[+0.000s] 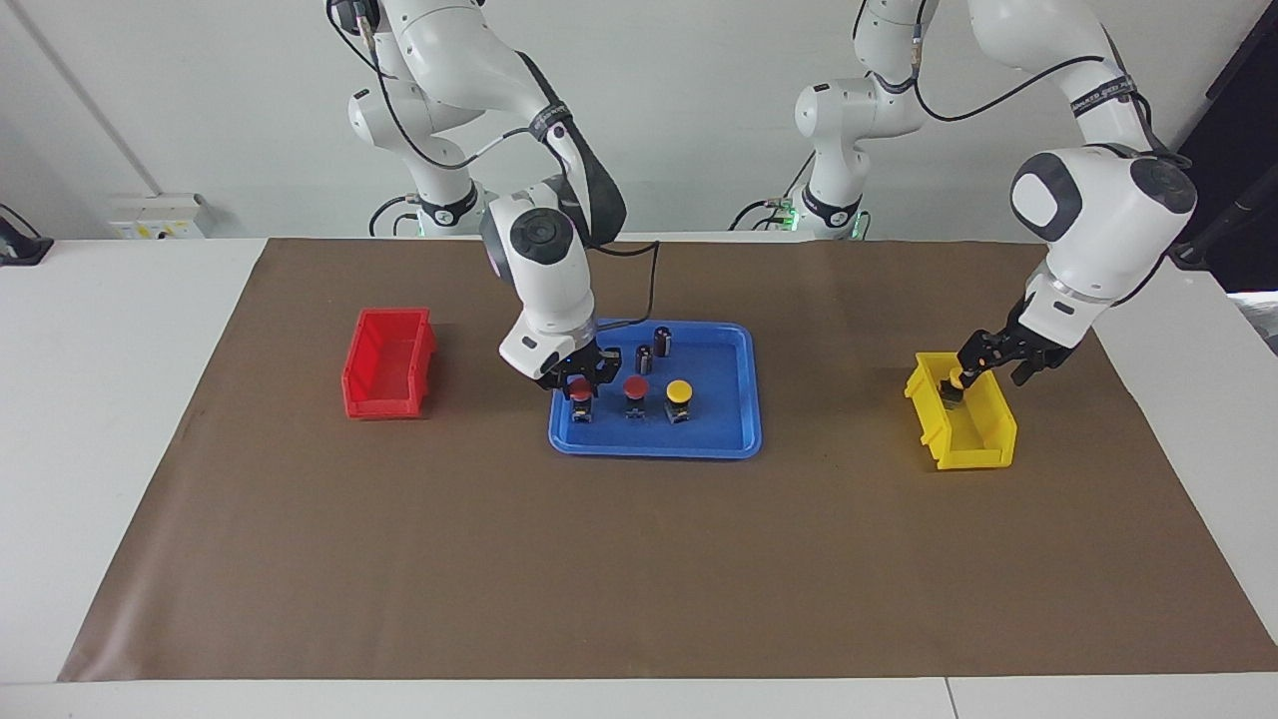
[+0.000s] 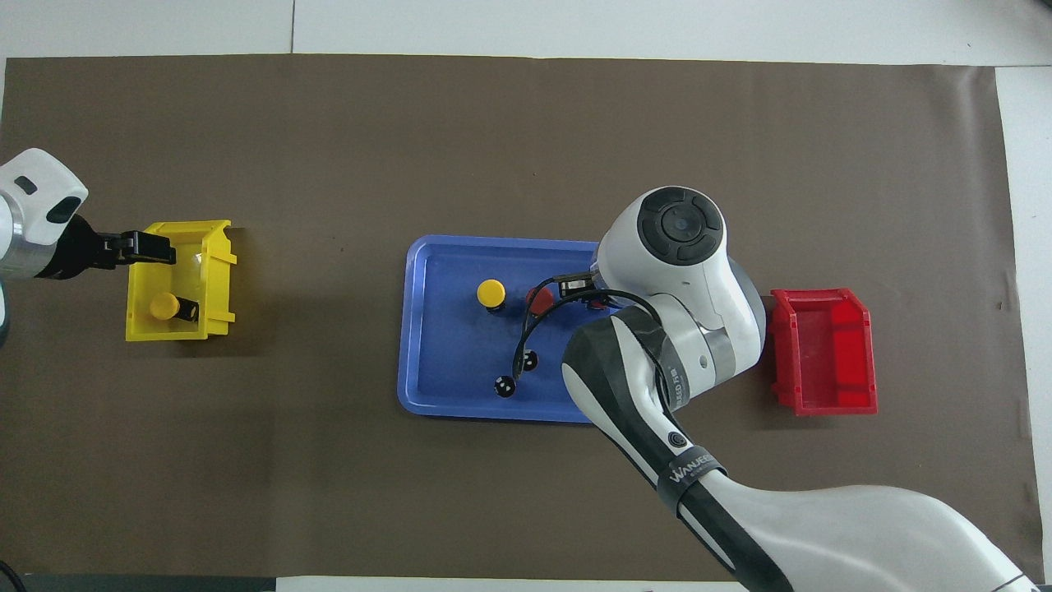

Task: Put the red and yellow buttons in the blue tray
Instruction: 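Release the red button in the tray while the left gripper grasps a yellow button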

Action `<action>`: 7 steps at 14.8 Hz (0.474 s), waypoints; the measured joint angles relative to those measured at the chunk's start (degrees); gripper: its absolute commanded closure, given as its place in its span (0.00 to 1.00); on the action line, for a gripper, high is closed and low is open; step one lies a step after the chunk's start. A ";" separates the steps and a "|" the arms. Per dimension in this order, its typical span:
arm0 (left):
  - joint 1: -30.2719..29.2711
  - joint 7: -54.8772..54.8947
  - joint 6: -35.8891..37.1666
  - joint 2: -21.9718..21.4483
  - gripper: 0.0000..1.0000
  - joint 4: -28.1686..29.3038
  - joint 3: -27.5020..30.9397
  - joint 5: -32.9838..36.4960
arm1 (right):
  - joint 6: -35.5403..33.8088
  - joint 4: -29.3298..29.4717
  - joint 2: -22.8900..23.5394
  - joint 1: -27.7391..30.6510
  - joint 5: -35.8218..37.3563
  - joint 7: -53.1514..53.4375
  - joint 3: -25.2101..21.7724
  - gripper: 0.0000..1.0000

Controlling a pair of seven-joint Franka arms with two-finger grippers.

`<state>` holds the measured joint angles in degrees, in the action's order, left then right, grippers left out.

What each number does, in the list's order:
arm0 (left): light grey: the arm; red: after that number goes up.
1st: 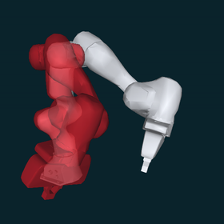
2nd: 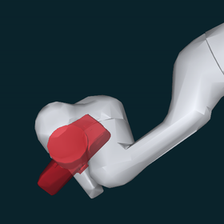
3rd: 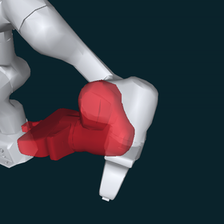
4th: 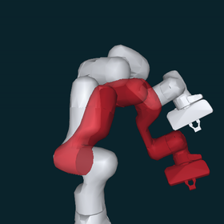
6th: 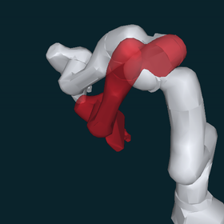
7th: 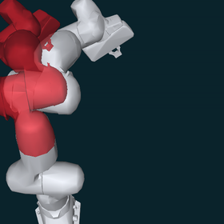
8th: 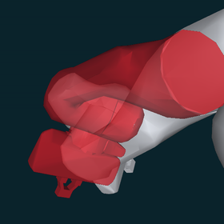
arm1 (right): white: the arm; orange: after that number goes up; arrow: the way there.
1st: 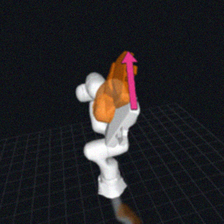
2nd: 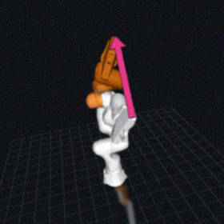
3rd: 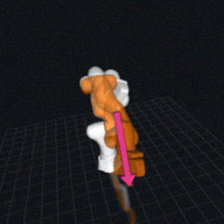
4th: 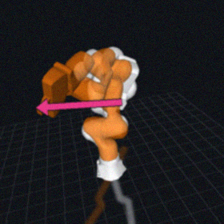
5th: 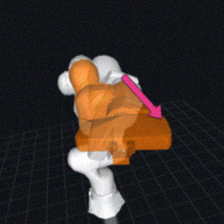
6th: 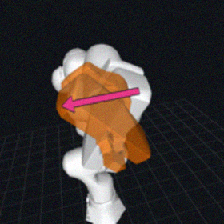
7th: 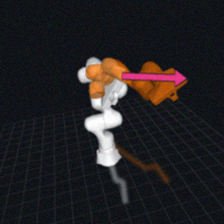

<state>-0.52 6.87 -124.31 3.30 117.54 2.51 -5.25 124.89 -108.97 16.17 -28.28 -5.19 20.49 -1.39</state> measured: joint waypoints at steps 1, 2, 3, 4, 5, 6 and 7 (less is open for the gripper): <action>0.00 -0.02 -0.51 0.39 0.27 0.36 0.00 0.00 | 0.00 0.02 -0.06 0.00 0.00 -0.01 0.00 0.02; -0.02 -0.19 -0.84 0.69 0.28 0.62 0.00 0.00 | 0.00 0.14 -0.18 0.01 0.00 -0.01 -0.03 0.00; -0.05 -0.40 -1.20 0.89 0.28 0.96 0.00 0.00 | -0.13 0.52 -0.43 0.05 0.04 -0.02 -0.13 0.00; -0.08 -0.65 -2.03 1.01 0.29 1.60 0.00 0.00 | -0.94 1.45 -0.75 0.21 0.10 -0.03 -0.34 0.00; -0.11 -0.85 -3.06 1.11 0.29 2.44 0.00 0.00 | -2.83 3.29 -1.08 0.68 0.17 -0.04 -0.73 0.00; -0.11 -1.01 -4.12 1.18 0.29 3.31 0.00 0.00 | -5.57 5.87 -1.48 2.01 0.35 -0.04 -0.93 0.00; -0.12 -1.13 -4.68 1.25 0.29 3.89 0.00 0.00 | -8.28 8.40 -1.88 3.76 0.53 -0.14 -1.06 0.00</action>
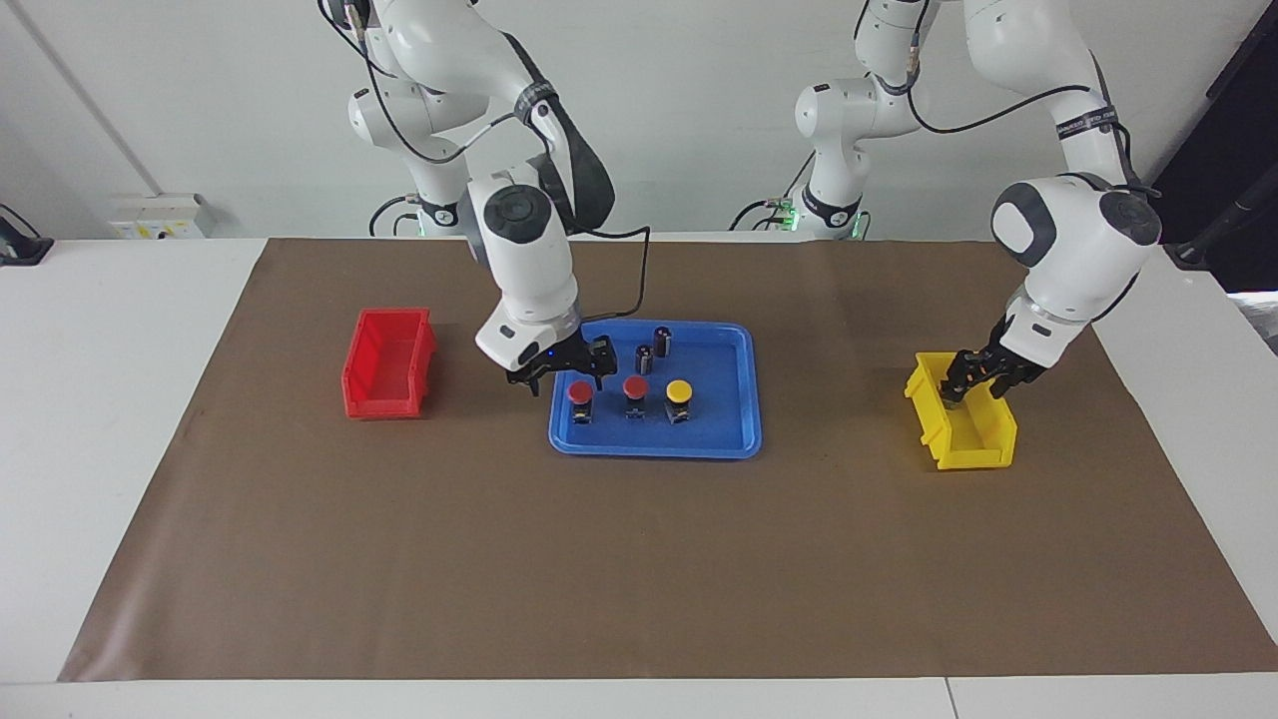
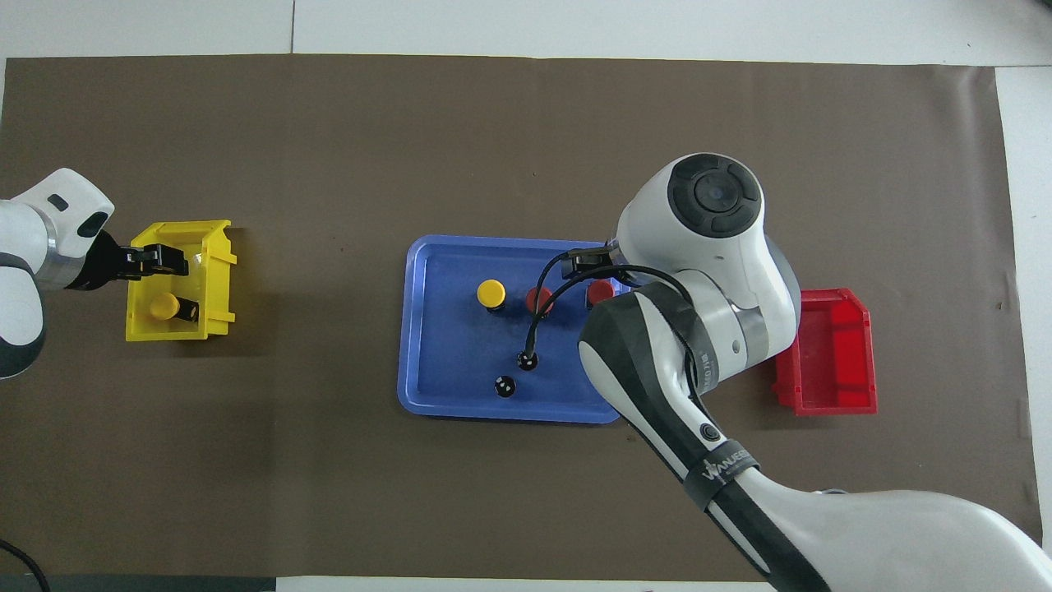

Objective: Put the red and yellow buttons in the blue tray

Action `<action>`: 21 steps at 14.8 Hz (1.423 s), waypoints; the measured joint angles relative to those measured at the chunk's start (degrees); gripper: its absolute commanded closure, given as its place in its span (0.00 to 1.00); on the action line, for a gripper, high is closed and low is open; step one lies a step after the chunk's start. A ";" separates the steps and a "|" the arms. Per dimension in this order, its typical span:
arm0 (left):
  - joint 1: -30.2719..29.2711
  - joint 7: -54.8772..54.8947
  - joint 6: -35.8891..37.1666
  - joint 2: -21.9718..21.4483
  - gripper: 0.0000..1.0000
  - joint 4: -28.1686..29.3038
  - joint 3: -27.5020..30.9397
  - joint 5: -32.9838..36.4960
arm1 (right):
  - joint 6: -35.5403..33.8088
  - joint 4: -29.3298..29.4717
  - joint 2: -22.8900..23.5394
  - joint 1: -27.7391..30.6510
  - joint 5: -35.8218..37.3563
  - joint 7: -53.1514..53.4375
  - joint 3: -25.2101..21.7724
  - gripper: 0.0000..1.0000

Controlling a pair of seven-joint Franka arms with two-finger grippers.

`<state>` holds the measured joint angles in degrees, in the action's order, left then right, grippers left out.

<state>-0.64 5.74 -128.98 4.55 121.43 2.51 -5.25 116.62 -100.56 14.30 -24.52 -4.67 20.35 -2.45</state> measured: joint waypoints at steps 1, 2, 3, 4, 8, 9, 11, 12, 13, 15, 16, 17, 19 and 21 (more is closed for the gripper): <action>-0.01 -0.09 -0.33 0.04 0.29 0.42 0.00 0.00 | -2.97 2.59 -0.45 1.99 0.30 -0.33 -0.12 0.00; -0.04 -0.19 -0.48 0.05 0.29 0.69 0.00 0.00 | -6.43 5.34 -0.89 4.10 0.94 -0.67 -0.19 0.00; -0.07 -0.49 -0.50 0.04 0.29 0.98 0.00 0.00 | -10.23 8.19 -1.28 6.11 1.93 -0.94 -0.26 0.00; -0.09 -0.94 -0.50 0.04 0.29 1.44 0.00 0.00 | -13.79 10.78 -1.82 7.78 2.56 -1.33 -0.31 0.00; -0.13 -1.53 -1.34 0.00 0.33 3.31 0.00 0.00 | -20.42 14.29 -6.31 12.20 3.43 -4.57 -0.36 0.00; -0.14 -1.55 -1.42 -0.02 0.35 3.47 0.00 0.00 | -21.66 14.32 -7.51 13.50 3.59 -6.03 -0.38 0.00; -0.16 -1.67 -1.42 -0.10 0.36 3.50 0.00 0.00 | -24.70 14.75 -9.17 16.56 3.76 -9.46 -0.41 0.00; -0.17 -1.85 -1.42 -0.13 0.37 3.51 0.00 0.00 | -26.68 15.51 -9.52 17.88 4.31 -11.63 -0.43 0.00; -0.20 -2.03 -1.37 -0.15 0.37 3.52 0.00 0.02 | -28.69 16.35 -9.69 18.94 5.45 -14.13 -0.45 0.00; -0.34 -2.21 -1.13 -0.15 0.37 3.59 0.00 0.47 | -31.64 17.24 -9.75 21.01 7.06 -18.34 -0.69 0.00; -0.46 -2.34 -1.06 -0.16 0.37 3.62 0.02 0.79 | -32.54 17.25 -9.75 22.38 7.21 -20.10 -0.83 0.00; -0.60 -2.42 -0.98 -0.16 0.37 3.64 0.05 0.95 | -33.58 17.18 -9.76 24.02 7.22 -21.92 -0.92 0.00; -0.98 -2.46 -0.69 -0.21 0.37 3.67 0.09 1.68 | -35.06 16.51 -10.02 26.86 7.22 -24.78 -1.10 0.00; -1.20 -2.46 -0.09 -0.30 0.39 3.68 0.09 2.08 | -35.59 14.23 -11.26 27.80 7.22 -25.34 -1.16 0.00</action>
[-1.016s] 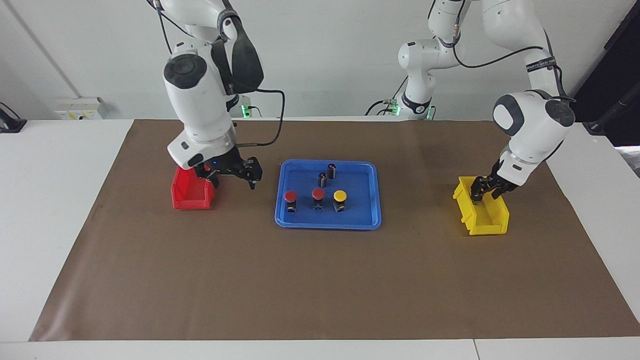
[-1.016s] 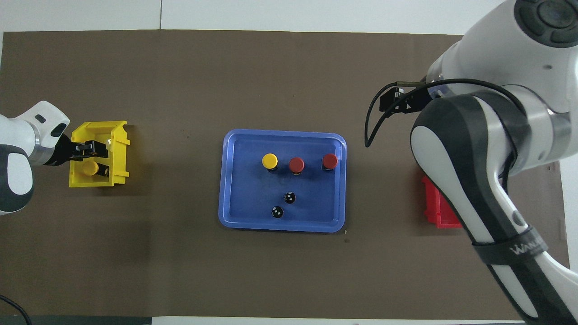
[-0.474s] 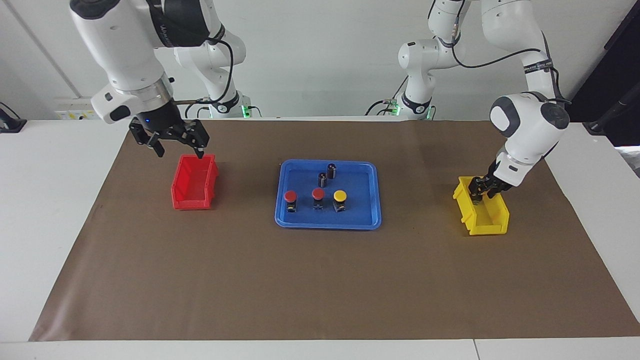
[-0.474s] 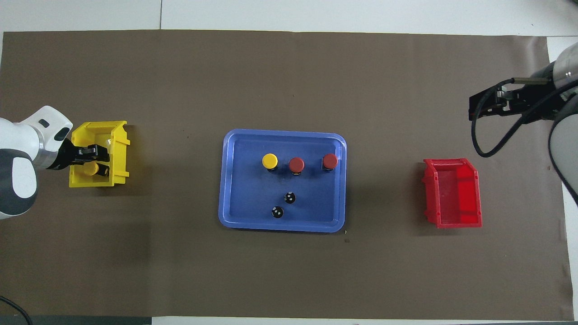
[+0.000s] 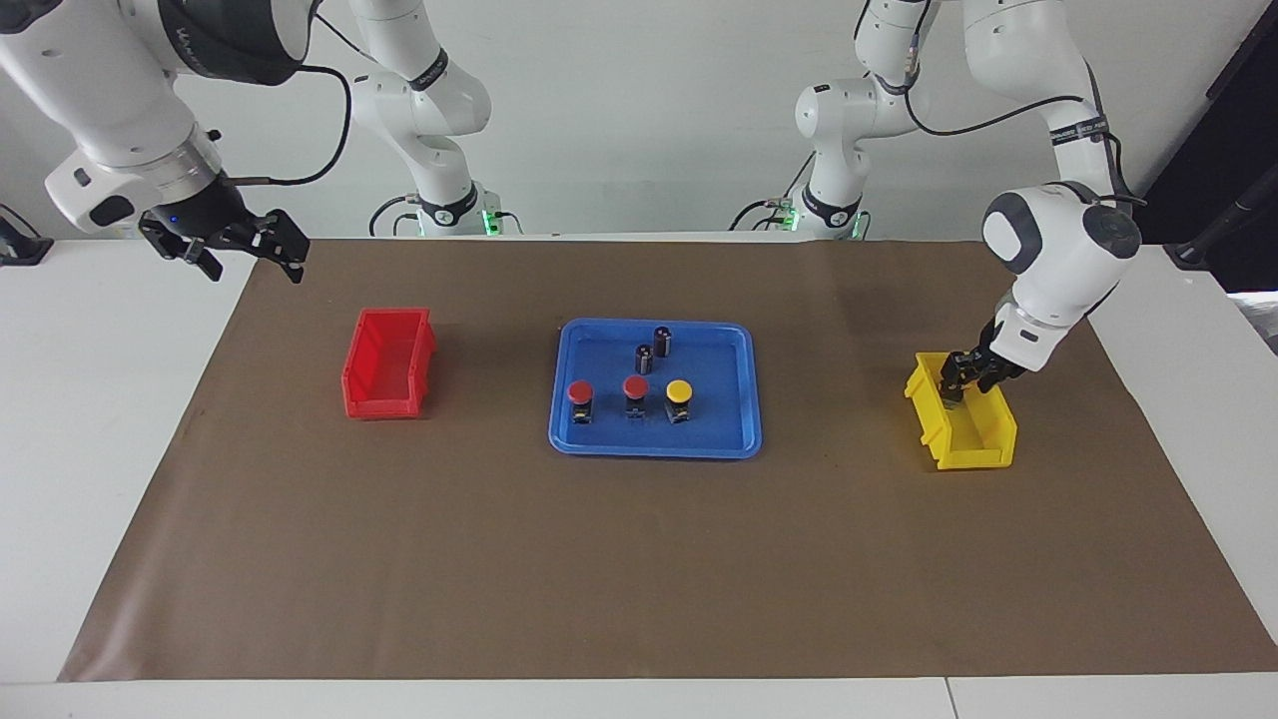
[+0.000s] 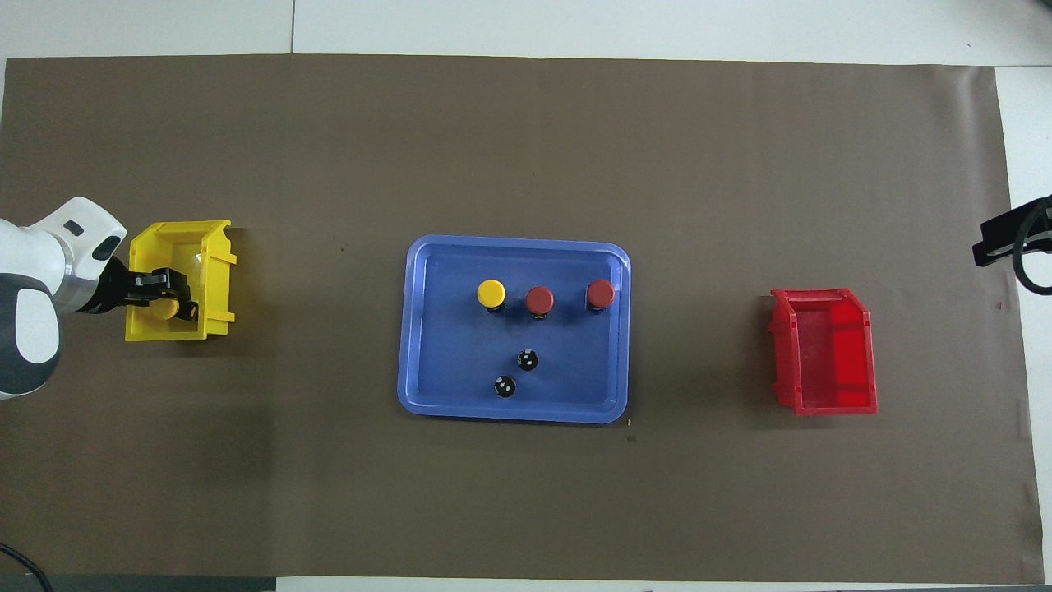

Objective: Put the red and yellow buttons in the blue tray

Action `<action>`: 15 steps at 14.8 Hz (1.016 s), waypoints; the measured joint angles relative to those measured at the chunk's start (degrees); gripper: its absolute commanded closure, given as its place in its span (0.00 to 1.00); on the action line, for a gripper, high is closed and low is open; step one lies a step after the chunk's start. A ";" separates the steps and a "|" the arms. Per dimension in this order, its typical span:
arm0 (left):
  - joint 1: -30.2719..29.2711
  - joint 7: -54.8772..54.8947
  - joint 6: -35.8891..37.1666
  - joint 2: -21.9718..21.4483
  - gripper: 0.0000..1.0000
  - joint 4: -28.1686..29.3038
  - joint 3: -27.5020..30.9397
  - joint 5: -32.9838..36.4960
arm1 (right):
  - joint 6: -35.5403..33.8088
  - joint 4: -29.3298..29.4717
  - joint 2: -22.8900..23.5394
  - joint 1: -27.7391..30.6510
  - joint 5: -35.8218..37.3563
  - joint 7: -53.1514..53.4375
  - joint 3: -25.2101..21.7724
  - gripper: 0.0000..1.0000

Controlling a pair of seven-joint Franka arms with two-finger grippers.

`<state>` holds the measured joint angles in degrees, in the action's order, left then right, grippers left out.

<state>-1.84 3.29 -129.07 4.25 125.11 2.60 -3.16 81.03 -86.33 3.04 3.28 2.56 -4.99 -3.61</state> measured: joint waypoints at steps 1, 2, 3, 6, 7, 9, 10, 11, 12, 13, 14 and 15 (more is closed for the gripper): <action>0.00 -0.02 0.38 -0.06 0.39 0.00 -0.01 0.07 | 0.00 -1.24 -0.83 -0.10 0.00 0.00 0.02 0.00; 0.00 -0.05 0.69 -0.15 0.39 0.01 -0.02 0.13 | 0.00 -2.08 -1.52 -0.29 0.00 0.00 0.05 0.00; 0.00 -0.08 0.95 -0.27 0.39 0.02 -0.03 0.17 | 0.03 -2.54 -2.01 -0.44 0.00 0.00 0.01 0.00; 0.00 -0.09 1.81 -0.61 0.41 0.11 -0.08 0.20 | 0.17 -2.69 -2.26 -0.44 0.00 0.00 -0.54 0.00; 0.00 -0.09 1.93 -0.68 0.45 0.14 -0.10 0.21 | 0.20 -2.73 -2.26 -0.44 0.00 0.00 -0.64 0.00; 0.00 -0.12 2.02 -0.72 0.86 0.16 -0.15 0.22 | 0.63 -2.78 -2.26 -0.48 0.00 0.00 -0.65 0.00; 0.00 -0.14 2.03 -0.72 0.98 0.16 -0.18 0.22 | 1.00 -2.79 -2.26 -0.58 0.00 0.00 -0.65 0.00; 0.01 -0.14 2.03 -0.72 0.99 0.16 -0.21 0.24 | 1.39 -2.80 -2.26 -0.71 0.00 0.00 -0.64 0.00; 0.02 -0.13 2.03 -0.72 0.99 0.13 -0.28 0.27 | 1.61 -2.80 -2.26 -0.79 0.00 0.00 -0.59 0.00; 0.08 -0.13 2.52 -0.74 0.99 -0.21 -0.37 0.56 | 1.80 -2.80 -2.26 -0.86 0.00 0.00 -0.53 0.00; 0.27 -0.11 4.42 -0.79 0.99 -1.42 -0.54 1.84 | 2.03 -2.80 -2.26 -0.91 0.00 0.00 -0.48 0.00; 0.98 -0.26 7.47 -0.91 0.99 -3.68 -0.68 3.42 | 2.17 -2.80 -2.26 -0.91 0.00 0.00 -0.46 0.00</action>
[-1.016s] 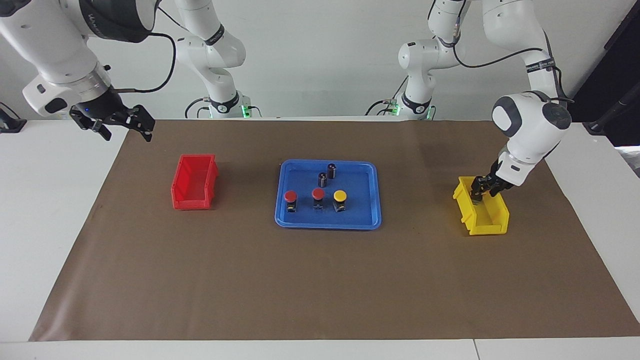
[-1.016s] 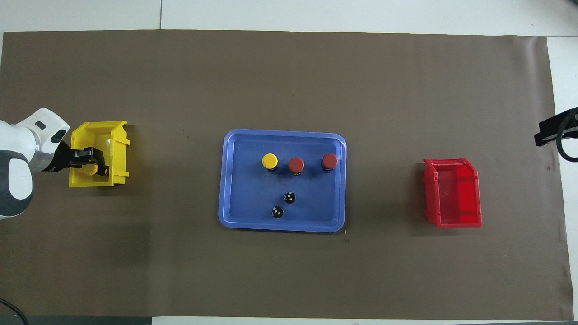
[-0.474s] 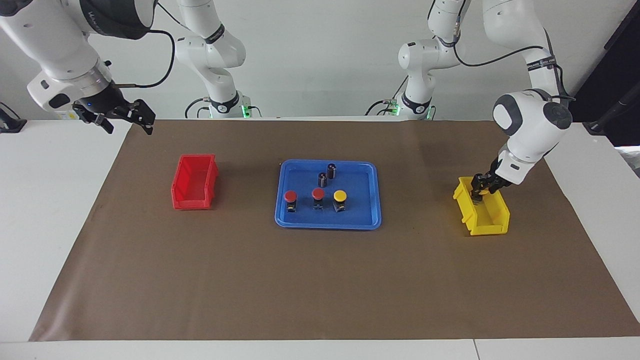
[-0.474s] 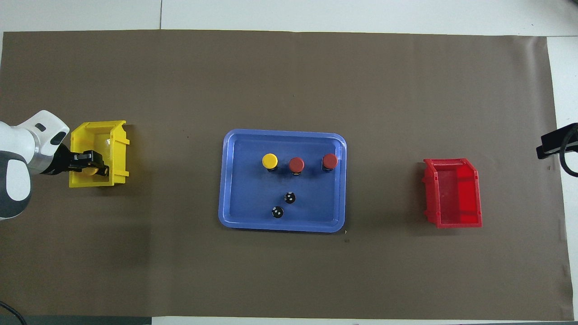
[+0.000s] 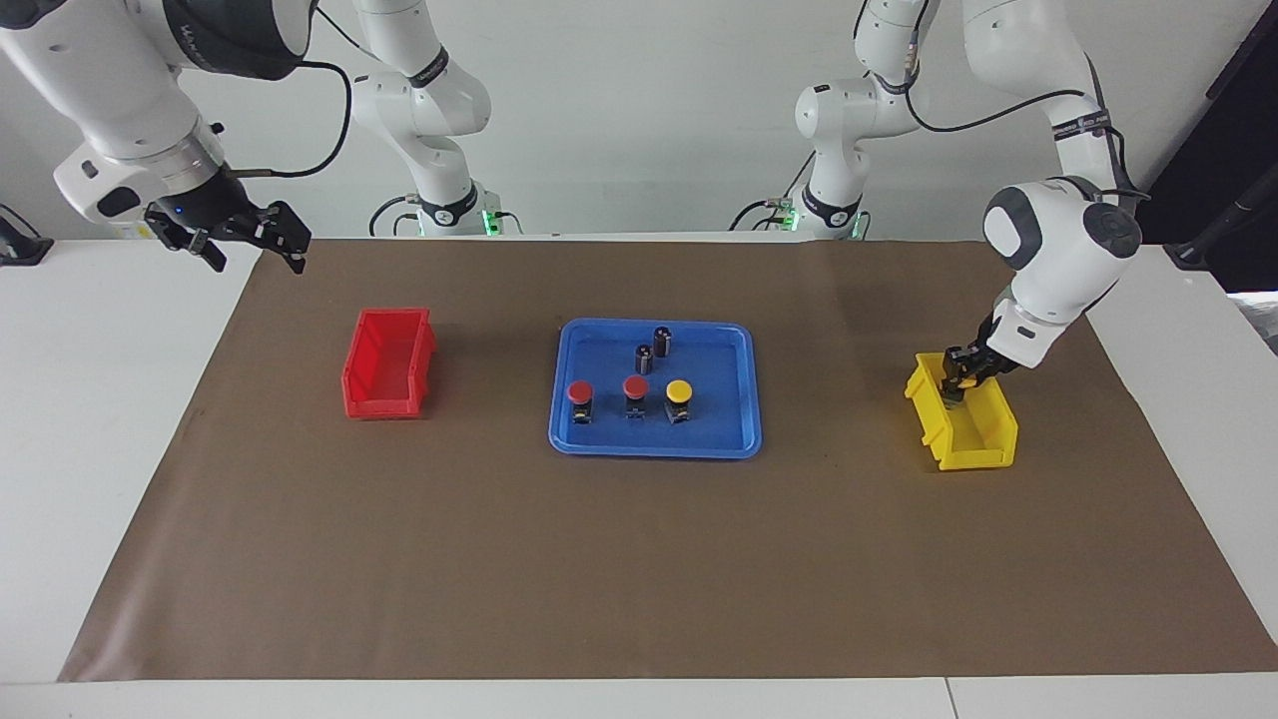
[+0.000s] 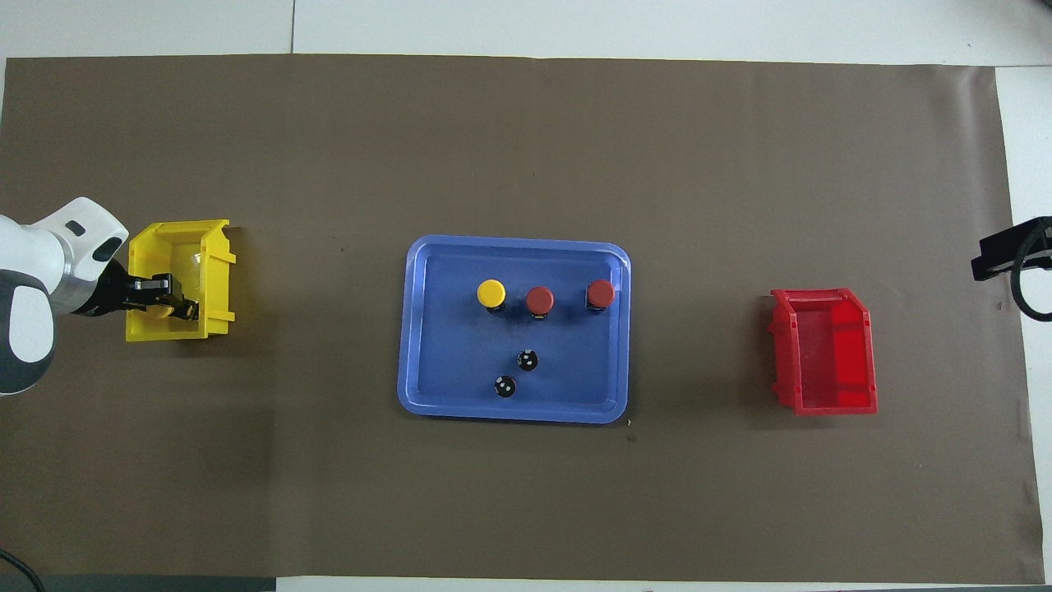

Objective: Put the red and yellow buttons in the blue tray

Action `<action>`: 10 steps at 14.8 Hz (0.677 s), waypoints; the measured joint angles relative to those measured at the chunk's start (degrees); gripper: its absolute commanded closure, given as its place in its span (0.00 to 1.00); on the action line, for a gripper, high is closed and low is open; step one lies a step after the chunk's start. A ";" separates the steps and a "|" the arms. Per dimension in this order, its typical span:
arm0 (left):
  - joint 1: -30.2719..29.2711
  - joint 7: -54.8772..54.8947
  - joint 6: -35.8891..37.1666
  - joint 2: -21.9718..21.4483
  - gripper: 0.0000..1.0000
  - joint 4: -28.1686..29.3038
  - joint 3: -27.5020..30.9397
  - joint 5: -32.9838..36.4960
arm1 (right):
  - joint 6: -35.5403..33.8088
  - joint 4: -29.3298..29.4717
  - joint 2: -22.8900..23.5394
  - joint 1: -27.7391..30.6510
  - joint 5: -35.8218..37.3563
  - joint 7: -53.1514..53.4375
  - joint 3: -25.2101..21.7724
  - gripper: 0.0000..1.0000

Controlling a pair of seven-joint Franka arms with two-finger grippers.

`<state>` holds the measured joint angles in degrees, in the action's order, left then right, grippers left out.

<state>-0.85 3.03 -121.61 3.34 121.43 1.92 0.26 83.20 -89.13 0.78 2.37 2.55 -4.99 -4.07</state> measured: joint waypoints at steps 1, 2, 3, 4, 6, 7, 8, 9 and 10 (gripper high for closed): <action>1.33 -0.63 3.90 -0.22 0.99 -3.24 -0.06 1.04 | 0.06 0.00 0.00 0.01 0.00 0.00 -0.01 0.00; 3.01 -1.13 8.19 -0.49 0.99 -7.01 -0.13 2.17 | 0.07 0.00 0.00 0.01 0.00 0.00 -0.01 0.00; 5.07 -1.52 12.61 -0.79 0.99 -10.92 -0.26 4.05 | 0.07 0.00 0.00 0.01 0.00 0.00 -0.01 0.00; 7.63 -2.12 16.61 -1.01 0.99 -14.38 -0.42 5.63 | 0.07 0.00 0.00 0.01 0.00 0.00 -0.01 0.00; 13.70 -8.16 19.74 -0.99 0.99 -17.68 -0.78 5.54 | 0.07 -0.01 0.00 0.01 0.00 0.00 -0.01 0.00; 16.74 -13.83 18.99 -0.85 0.99 -17.59 -1.00 4.02 | 0.06 -0.04 0.00 0.01 0.00 0.00 -0.01 0.00; 19.74 -19.43 17.15 -0.41 0.99 -17.23 -1.17 1.72 | 0.06 -0.10 0.00 0.00 0.00 0.00 0.00 0.00; 22.61 -24.56 14.68 0.28 0.99 -16.75 -1.30 -0.23 | 0.06 -0.15 0.00 -0.02 0.00 0.00 0.00 0.00; 25.21 -29.07 11.89 1.06 0.99 -16.17 -1.40 -1.25 | 0.06 -0.20 0.00 -0.03 0.00 0.00 0.01 0.00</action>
<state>24.36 -26.04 -109.71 4.40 105.26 0.53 -1.00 83.26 -89.33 0.78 2.34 2.55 -4.99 -4.06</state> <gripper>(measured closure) 0.586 0.000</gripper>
